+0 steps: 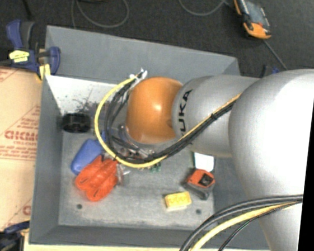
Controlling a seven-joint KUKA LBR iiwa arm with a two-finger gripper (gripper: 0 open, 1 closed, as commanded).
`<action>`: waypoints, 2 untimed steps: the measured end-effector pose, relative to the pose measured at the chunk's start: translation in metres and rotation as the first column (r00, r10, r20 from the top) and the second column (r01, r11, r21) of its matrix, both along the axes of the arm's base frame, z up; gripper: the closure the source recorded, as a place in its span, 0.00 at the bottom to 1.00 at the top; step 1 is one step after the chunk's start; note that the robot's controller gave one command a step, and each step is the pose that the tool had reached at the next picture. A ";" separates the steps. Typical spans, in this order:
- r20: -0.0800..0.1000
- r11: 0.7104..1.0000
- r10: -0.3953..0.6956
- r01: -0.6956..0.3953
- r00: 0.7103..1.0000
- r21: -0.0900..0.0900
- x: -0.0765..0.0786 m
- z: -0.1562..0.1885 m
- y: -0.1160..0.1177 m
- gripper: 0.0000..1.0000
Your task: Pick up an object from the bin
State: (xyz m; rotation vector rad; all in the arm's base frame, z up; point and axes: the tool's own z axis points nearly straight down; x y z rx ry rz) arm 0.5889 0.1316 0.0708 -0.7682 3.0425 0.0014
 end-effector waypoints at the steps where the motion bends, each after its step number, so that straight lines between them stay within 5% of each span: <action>1: 0.000 1.000 -0.001 0.001 1.000 0.000 0.000 0.000 0.000 0.00; 2: -0.001 1.000 -0.003 0.003 1.000 0.001 0.000 0.000 0.000 1.00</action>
Offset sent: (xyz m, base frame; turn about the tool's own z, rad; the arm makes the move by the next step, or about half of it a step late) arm 0.0000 0.0000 0.0000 0.0000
